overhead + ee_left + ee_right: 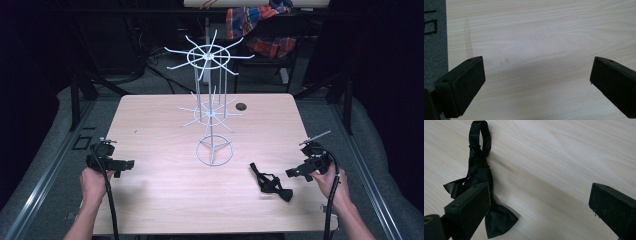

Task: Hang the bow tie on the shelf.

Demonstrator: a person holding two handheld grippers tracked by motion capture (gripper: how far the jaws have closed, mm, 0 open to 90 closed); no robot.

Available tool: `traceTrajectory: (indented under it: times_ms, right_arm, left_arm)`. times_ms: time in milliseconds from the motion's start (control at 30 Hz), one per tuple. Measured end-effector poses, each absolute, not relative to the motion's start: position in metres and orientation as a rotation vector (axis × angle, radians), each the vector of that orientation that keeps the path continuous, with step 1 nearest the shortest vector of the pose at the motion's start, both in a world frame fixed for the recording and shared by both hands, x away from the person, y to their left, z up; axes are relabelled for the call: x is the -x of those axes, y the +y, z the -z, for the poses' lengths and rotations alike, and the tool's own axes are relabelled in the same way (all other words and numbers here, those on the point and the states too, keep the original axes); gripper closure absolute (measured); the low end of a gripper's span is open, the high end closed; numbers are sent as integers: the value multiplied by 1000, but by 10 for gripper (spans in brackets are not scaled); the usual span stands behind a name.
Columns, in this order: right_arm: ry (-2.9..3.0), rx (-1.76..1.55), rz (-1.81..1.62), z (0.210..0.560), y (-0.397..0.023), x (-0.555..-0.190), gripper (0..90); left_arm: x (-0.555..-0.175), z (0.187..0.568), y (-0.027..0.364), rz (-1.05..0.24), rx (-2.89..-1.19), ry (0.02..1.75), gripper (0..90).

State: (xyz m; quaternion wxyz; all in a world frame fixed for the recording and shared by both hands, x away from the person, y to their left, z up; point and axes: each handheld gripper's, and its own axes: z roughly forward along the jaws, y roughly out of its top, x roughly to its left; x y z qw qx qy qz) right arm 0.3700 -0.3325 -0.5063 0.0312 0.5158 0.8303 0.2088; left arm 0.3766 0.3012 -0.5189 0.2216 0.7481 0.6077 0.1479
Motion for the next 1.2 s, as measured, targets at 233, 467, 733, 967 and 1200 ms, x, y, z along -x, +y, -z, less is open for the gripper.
traceTrajectory:
  times_ms: [233,467,733,967,1200]
  right_arm:
    - [2564,-1576,-633,509,-330,-373,21]
    - [2586,-1554,-630,507,-324,-375,0]
    - [2600,-1430,-711,499,-305,-375,148]
    - [2644,-1357,-684,494,-282,-383,214]
    - [2693,-1349,-636,499,-267,-389,139]
  left_arm:
    - [-378,520,300,-396,-2080,1673,0]
    - [-377,520,301,-391,-2092,1673,0]
    - [-377,522,302,-394,-2096,1679,0]
    - [-375,522,306,-384,-2093,1692,0]
    - [-374,524,308,-369,-2103,1695,0]
